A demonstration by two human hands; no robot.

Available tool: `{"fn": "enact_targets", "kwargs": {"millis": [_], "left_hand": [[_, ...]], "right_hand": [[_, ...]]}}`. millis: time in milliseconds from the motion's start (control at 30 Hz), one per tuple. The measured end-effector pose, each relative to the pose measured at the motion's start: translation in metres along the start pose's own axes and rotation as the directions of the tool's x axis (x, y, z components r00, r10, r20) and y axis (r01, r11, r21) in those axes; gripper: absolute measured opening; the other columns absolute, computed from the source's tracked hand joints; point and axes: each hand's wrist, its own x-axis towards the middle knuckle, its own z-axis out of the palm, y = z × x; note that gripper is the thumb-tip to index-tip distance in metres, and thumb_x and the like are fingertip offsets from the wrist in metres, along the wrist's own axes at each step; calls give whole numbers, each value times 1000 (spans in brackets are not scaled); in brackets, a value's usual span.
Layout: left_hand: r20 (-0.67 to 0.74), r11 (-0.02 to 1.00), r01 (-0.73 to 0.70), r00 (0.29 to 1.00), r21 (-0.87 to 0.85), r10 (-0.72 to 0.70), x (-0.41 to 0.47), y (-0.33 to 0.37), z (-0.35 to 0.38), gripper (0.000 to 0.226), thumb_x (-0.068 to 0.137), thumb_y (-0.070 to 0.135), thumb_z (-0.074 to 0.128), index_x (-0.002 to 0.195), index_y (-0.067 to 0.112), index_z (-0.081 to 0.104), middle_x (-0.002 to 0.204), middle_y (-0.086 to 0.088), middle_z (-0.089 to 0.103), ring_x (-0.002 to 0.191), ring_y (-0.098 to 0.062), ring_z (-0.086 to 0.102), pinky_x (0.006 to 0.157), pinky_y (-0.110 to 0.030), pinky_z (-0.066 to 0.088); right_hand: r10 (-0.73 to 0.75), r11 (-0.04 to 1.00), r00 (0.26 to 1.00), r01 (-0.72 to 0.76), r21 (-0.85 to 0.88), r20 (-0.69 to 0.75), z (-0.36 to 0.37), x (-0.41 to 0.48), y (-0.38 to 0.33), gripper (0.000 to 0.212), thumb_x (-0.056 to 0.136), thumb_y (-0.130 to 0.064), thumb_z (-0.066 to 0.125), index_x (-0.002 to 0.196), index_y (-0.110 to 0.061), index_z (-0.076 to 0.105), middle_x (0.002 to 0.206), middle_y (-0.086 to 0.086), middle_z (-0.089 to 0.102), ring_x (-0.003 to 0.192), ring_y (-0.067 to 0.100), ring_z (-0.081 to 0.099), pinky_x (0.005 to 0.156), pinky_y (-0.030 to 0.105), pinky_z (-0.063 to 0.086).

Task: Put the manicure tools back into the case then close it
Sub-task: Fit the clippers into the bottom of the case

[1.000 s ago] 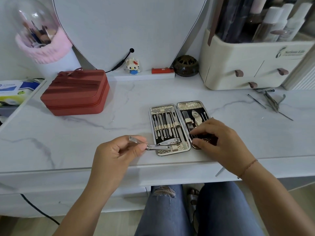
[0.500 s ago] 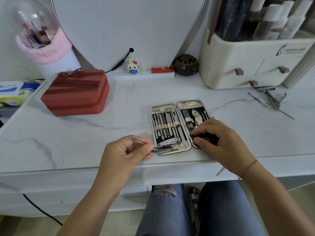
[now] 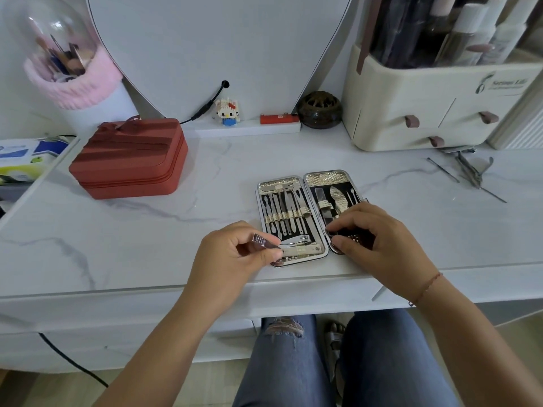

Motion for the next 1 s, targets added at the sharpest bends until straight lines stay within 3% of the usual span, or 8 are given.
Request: {"fn": "enact_targets", "kwargs": {"millis": [200,300,400,600,733,867,933,1000], "left_hand": [[44,986,-98,995,135,92,7,6,3,9,67,19,82,71,22,75,73,2,68,68,-18,65,68,-33,52],[23,980,-136,991,145,134,6,8,10,10,65,22,83,71,20,75,70,6,67,65,-10,60,60,-18,48],[-13,963,-195,980,184,201,5,6,20,12,63,23,84,71,22,75,65,5,61,60,-9,54,54,-16,41],[-105,959,-198,969,201,222,5,-2,30,19,59,28,85,69,18,73,62,9,55,58,-8,51,54,-19,42],[-123,968,-149,977,200,176,4,-1,31,16,62,24,87,70,21,74,63,8,55,58,-6,51,55,-15,40],[-98,972,-137,983,191,158,3,-1,30,13,64,22,86,71,21,75,65,7,55,58,-7,51,56,-18,41],[-74,973,-138,985,184,154,3,0,29,11,66,23,84,73,21,75,65,8,56,58,-5,51,57,-16,40],[-60,977,-145,986,155,155,4,3,27,9,71,30,79,75,23,75,67,8,56,62,-6,51,60,-17,40]], "right_hand": [[-12,1000,1000,13,-15,13,-1,1,0,13,81,-18,69,91,-25,69,93,-11,60,90,4,57,80,10,42],[-13,1000,1000,13,-15,15,-1,1,0,12,81,-17,69,91,-24,69,93,-10,60,90,5,57,80,9,41],[-15,1000,1000,15,-18,20,-1,1,1,11,80,-20,70,90,-25,68,93,-10,60,90,5,57,81,12,43],[12,982,999,-20,189,41,-4,0,-8,11,76,-33,69,87,-30,70,90,-13,62,88,9,59,78,11,42],[-16,998,998,12,61,68,-2,0,-12,11,73,-40,66,81,-34,71,92,-20,61,92,4,57,89,32,43],[-10,1000,1000,10,19,15,5,2,-12,6,73,-39,64,75,-35,69,80,-17,63,85,5,58,86,43,45],[-7,1000,1000,7,9,-12,8,2,-12,2,74,-38,65,72,-36,66,76,-16,63,80,7,59,84,42,46],[3,1000,1000,-2,27,-31,8,3,-15,7,76,-30,69,72,-35,66,74,-13,63,75,8,59,79,30,47]]}}
